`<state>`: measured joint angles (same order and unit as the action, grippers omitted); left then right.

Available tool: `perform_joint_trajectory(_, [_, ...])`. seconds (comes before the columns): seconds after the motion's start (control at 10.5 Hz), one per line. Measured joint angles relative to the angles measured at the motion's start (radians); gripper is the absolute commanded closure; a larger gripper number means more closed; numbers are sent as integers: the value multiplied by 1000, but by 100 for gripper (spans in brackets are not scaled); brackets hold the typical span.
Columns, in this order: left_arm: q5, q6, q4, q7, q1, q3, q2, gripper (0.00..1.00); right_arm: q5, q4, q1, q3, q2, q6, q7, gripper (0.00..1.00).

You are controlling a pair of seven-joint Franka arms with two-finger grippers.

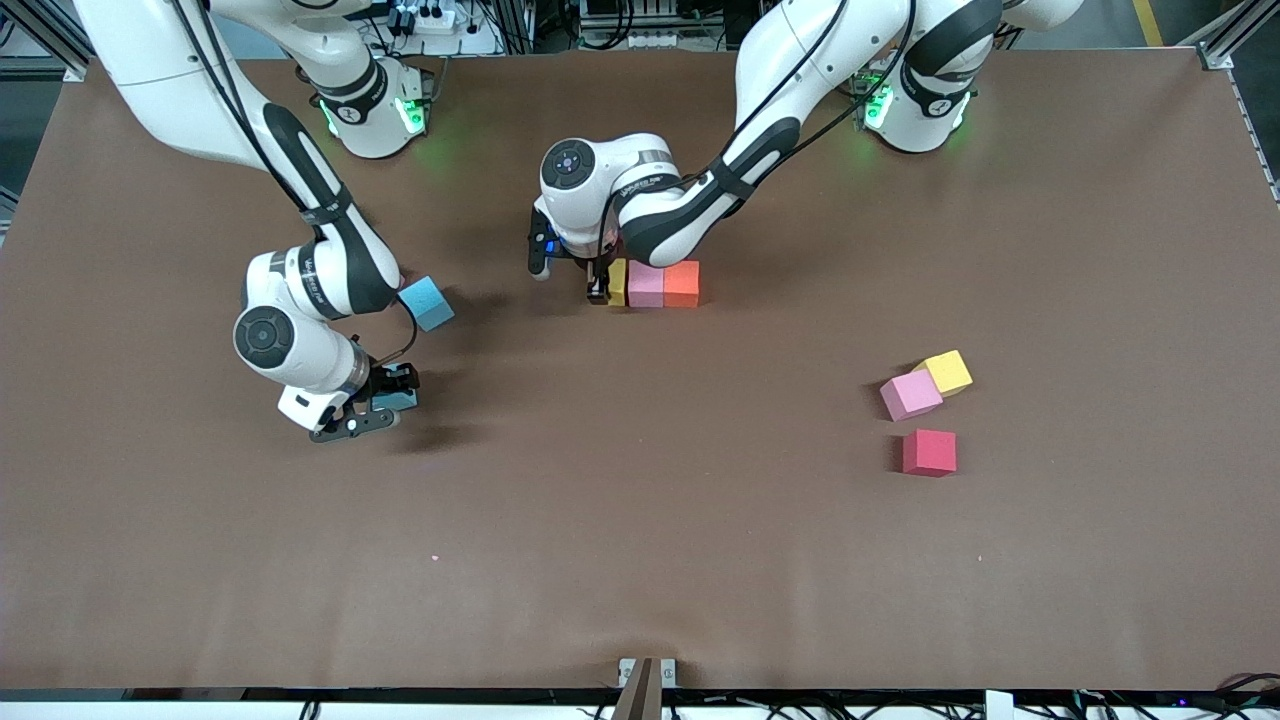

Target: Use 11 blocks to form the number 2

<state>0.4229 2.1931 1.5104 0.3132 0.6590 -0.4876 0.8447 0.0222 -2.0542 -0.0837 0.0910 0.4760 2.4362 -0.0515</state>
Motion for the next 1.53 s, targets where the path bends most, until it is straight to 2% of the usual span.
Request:
perform_joint_trajectory(0.29, [0, 0, 0, 0, 0, 1, 0, 100, 0, 0, 0, 0, 0, 0, 0, 86])
perform_joint_trajectory(0.38, [0, 0, 0, 1, 0, 1, 0, 93, 0, 0, 0, 0, 0, 0, 0, 86])
perform_joint_trajectory(0.48, [0, 0, 0, 1, 1, 1, 0, 1, 0, 0, 0, 0, 0, 0, 0, 86])
perform_joint_trajectory(1.24, [0, -3, -23, -37, 2, -10, -15, 0, 0, 3, 0, 1, 0, 0, 9, 85])
perform_joint_trajectory(1.53, [-11, -103, -36, -89, 0, -24, -97, 0, 0, 8, -22, 6, -1, 0, 62, 85])
